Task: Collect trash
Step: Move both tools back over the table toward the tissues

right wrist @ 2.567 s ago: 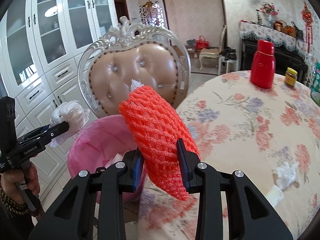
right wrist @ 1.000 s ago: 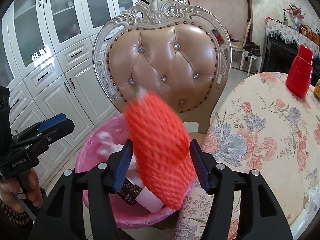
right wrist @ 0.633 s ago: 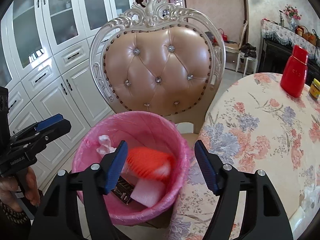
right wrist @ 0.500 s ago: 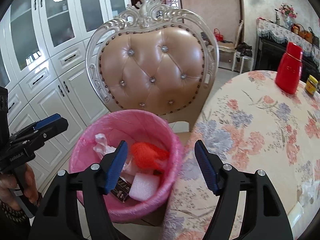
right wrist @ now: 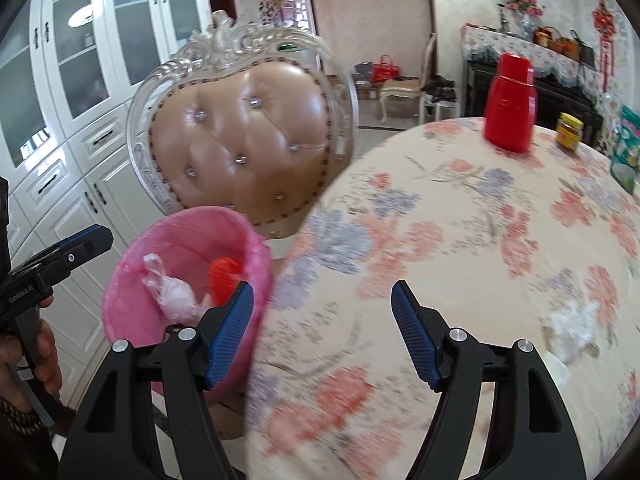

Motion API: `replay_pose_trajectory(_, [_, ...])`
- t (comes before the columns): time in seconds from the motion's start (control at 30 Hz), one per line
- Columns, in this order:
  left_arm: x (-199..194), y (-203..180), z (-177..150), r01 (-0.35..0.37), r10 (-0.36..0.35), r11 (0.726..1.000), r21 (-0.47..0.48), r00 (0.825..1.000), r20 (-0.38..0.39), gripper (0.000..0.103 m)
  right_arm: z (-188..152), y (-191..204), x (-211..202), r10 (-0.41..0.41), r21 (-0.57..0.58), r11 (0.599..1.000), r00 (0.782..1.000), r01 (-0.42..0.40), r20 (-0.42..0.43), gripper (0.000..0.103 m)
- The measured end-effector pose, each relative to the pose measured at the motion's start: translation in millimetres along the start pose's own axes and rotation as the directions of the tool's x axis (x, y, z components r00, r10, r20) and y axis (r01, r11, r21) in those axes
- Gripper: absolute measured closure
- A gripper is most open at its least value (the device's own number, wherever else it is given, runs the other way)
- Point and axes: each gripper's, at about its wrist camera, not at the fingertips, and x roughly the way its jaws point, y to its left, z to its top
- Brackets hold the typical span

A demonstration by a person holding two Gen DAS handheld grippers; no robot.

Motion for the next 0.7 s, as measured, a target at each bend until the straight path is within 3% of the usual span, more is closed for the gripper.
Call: replay_pose_trajectory(0.7, [55.1,-152.8,-30.9,0.172,-0.154,0.973,0.154,0.981,-0.122,0.033,-62.3,-137.5,-75.5,-0.184,0.147,0.973,0.982,0.177,0.034,0.029])
